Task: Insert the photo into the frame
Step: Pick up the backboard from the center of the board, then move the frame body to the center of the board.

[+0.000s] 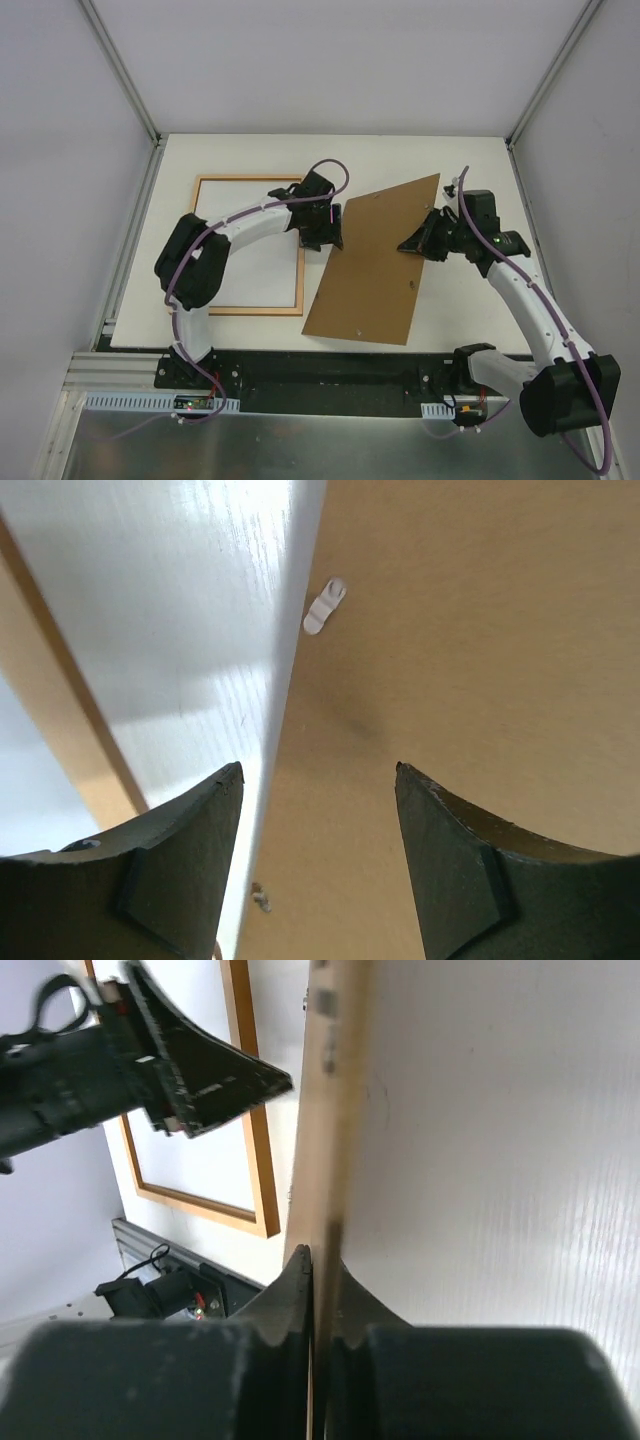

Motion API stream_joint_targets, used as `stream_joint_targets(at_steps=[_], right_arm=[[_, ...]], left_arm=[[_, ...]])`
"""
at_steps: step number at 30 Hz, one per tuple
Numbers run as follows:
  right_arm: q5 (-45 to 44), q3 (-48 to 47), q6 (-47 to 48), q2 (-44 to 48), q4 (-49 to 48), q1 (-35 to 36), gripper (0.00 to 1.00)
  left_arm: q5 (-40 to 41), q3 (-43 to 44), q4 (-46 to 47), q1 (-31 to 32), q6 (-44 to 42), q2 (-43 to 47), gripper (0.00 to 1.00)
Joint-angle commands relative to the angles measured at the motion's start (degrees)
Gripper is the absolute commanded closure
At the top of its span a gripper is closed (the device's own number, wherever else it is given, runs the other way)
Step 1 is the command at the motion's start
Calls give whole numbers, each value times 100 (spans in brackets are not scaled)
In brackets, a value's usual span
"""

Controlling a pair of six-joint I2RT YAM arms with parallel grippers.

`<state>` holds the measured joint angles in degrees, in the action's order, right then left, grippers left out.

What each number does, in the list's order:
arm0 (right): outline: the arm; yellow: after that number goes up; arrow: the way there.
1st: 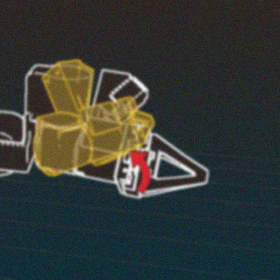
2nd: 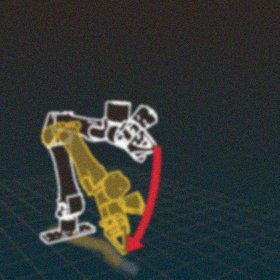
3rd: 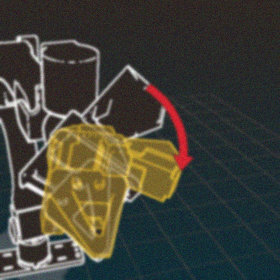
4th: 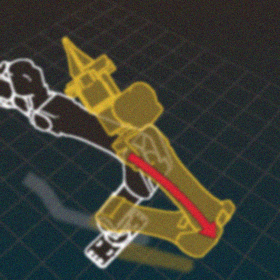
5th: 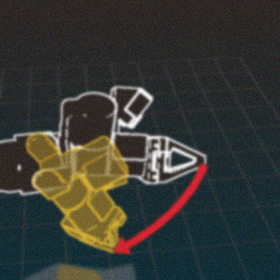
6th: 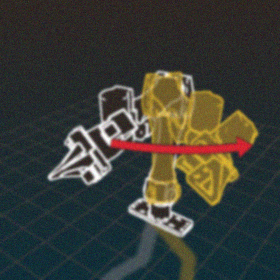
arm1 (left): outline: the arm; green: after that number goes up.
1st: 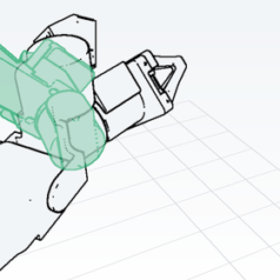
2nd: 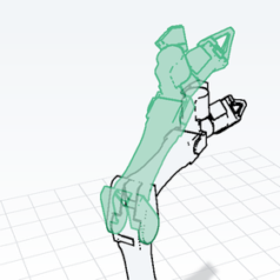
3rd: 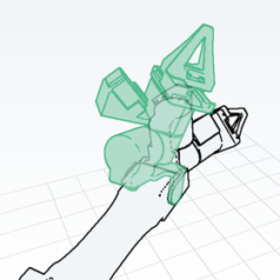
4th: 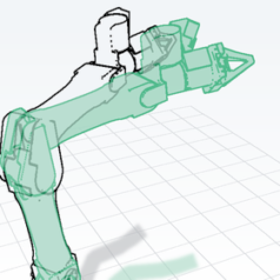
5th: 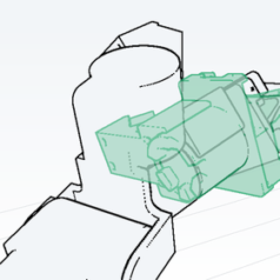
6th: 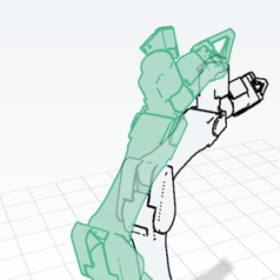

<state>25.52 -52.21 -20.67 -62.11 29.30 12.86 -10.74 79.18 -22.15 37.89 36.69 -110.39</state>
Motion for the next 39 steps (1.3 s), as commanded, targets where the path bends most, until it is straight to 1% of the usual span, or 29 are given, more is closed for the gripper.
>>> stream_joint_targets(at_steps=[1,3,4,10,13,15,17,18,19,20,24,27,30,34,39], right_arm=[[-346,-536,651,120,541,-125,99],[-189,-702,774,102,629,-283,99],[-109,-773,801,94,656,-397,99],[567,-1431,792,-117,560,-741,99],[849,-1783,713,-310,393,-838,99],[1059,-1950,713,-451,217,-908,99],[1253,-2004,713,-548,-63,-943,99],[1341,-2013,382,-592,-186,-952,99],[1411,-1995,292,-618,-336,-952,99],[1490,-1952,204,-627,-485,-952,99],[1658,-1881,-25,-662,-916,-961,99],[1754,-1802,-130,-645,-1136,-961,99],[1799,-1758,-113,-619,-1190,-952,99],[1869,-1732,-113,-592,-1260,-1005,99],[2036,-1732,-253,-688,-1479,-1049,99]], left_arm=[[309,-104,-237,-97,-39,974,39],[441,-279,-324,-377,-4,1273,38],[537,-358,-394,-614,14,1422,38],[801,-754,-659,-2660,119,2047,38],[1012,-825,-720,-3584,242,2048,39],[1013,-860,-720,-4243,374,1925,39],[986,-816,-729,-4692,453,1732,40],[1004,-790,-747,-4859,532,1636,41],[1030,-764,-747,-5009,611,1565,41],[1030,-746,-747,-5150,716,1486,42],[1609,-693,-773,-5441,1129,1266,46],[2075,-746,-791,-5529,1490,1152,51],[2313,-737,-826,-5582,1736,959,52],[2340,-518,-861,-5617,1702,581,55],[2077,-385,-905,-5617,1622,202,60]])
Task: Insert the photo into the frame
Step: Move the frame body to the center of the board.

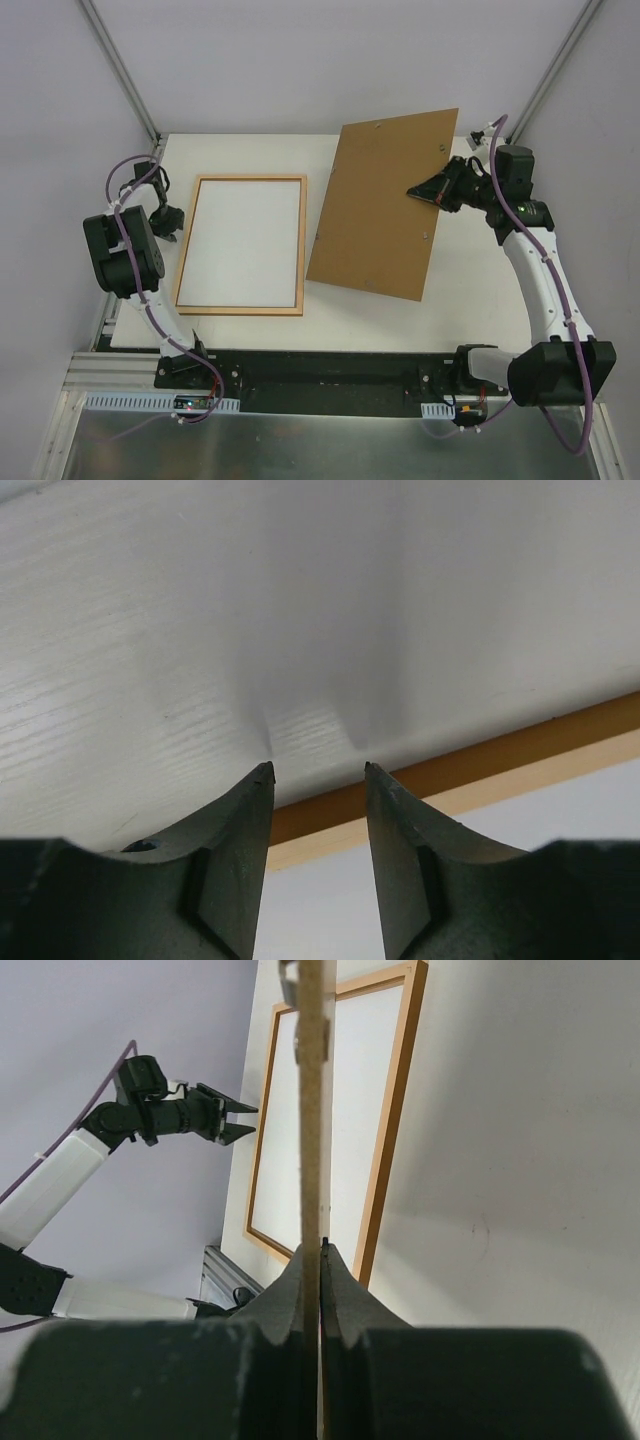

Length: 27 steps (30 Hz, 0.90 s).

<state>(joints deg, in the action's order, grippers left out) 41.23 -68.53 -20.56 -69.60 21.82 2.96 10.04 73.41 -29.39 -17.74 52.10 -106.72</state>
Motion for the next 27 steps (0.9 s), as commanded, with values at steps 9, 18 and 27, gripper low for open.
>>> stream_joint_targets(at_steps=[9,18,27], right_arm=[[763,-38,-624,-281,-1329,-76,100],[1036,533,-976,-563,-2147,-24,99],[1097,1026,-950,-853,-2709,380,99]], left_arm=[[-152,-247,-120,305,2,-174,66],[-407,-1179,311,1061,362,300,66],[-679,-1900,723,1956,811,871,67]])
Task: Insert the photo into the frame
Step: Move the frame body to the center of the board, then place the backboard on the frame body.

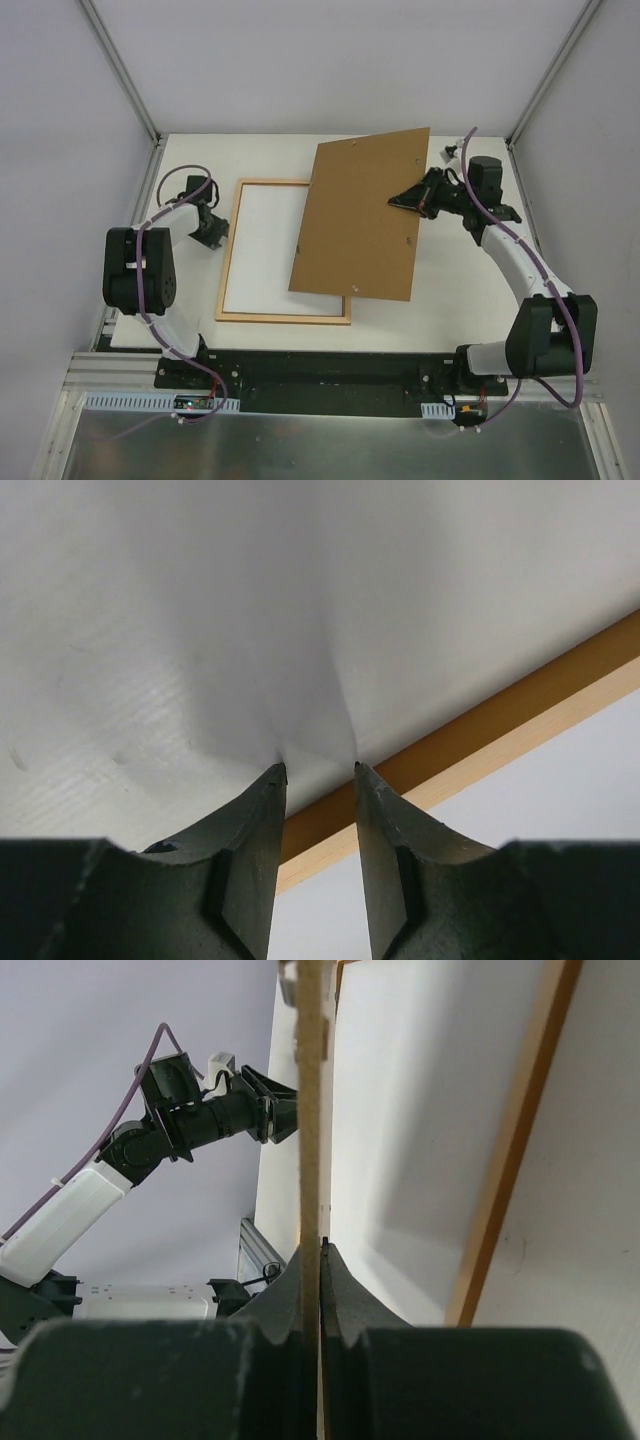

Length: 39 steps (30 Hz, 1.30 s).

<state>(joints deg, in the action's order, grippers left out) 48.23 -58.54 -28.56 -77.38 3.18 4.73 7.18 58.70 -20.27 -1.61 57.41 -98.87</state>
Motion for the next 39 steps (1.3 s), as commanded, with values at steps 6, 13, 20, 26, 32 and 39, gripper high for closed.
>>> stream_joint_targets(at_steps=[6,13,20,26,32,39], right_arm=[[328,308,-308,-382,-1302,510,99],[266,607,-510,-813,-1820,810,100],[328,722,-818,-1138,-2313,933,99],[416,607,-871,-1446,-2383,1030,99],[468,572,-836,-1604,-2384,1109,99],[565,432,-809,-1885,-2401,1249,99]], left_arm=[[-463,-815,-39,837,429,473,66],[-709,-1220,339,1154,438,817,66],[-964,-1334,498,1233,315,896,66],[-1017,-1326,533,1233,157,948,66],[-1061,-1212,524,1233,-19,905,66],[-1149,-1080,533,1233,-133,747,66]])
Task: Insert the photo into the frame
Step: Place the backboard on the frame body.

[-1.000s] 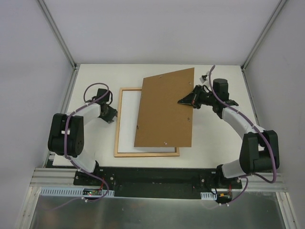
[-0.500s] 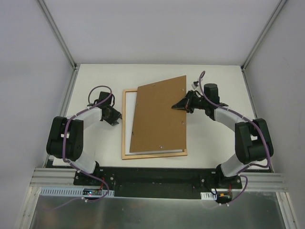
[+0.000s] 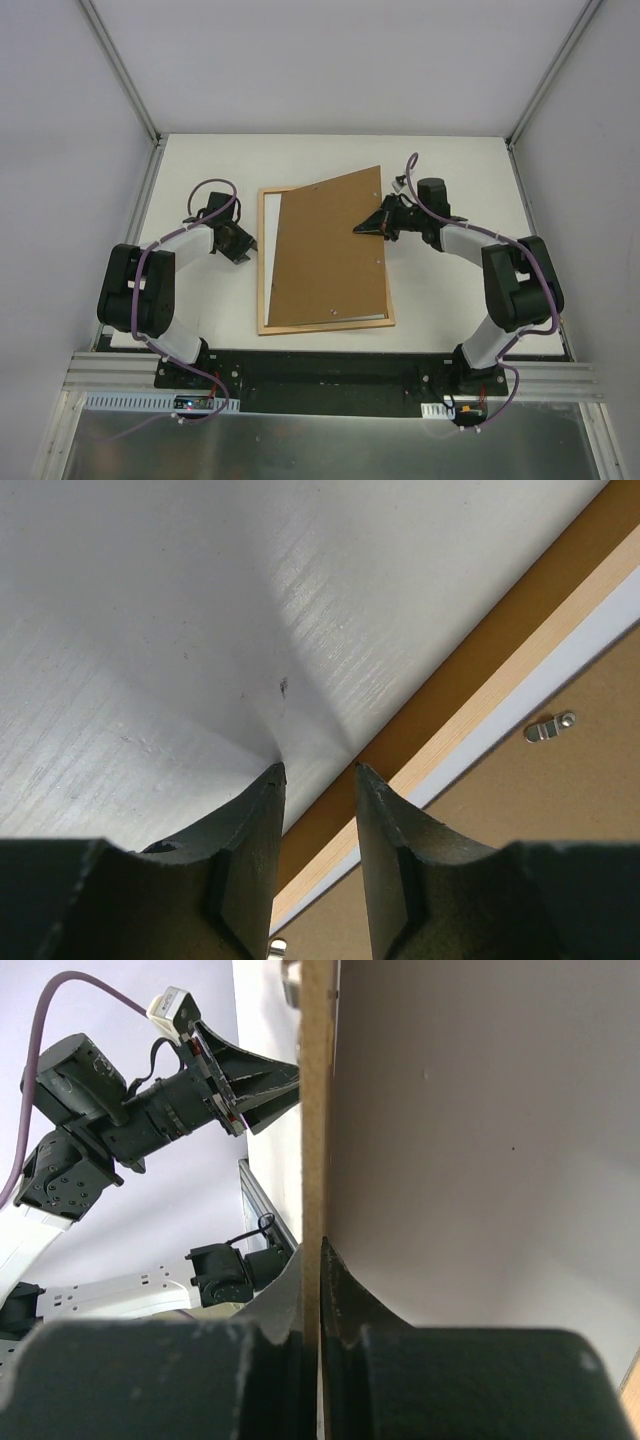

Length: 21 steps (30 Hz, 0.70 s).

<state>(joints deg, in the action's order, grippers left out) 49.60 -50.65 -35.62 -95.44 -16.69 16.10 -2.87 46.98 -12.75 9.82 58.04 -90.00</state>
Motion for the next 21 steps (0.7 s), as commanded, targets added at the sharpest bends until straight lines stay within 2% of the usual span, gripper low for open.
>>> stream_joint_targets(at_steps=[1,21], right_arm=[[427,-384,-103,-106,-423,130,100],[550,-577,-244,-642,-695,341,99]], left_arm=[[-135,92,-219,90,-214,-150,66],[-213,294,-219,90,-416,-457,66]])
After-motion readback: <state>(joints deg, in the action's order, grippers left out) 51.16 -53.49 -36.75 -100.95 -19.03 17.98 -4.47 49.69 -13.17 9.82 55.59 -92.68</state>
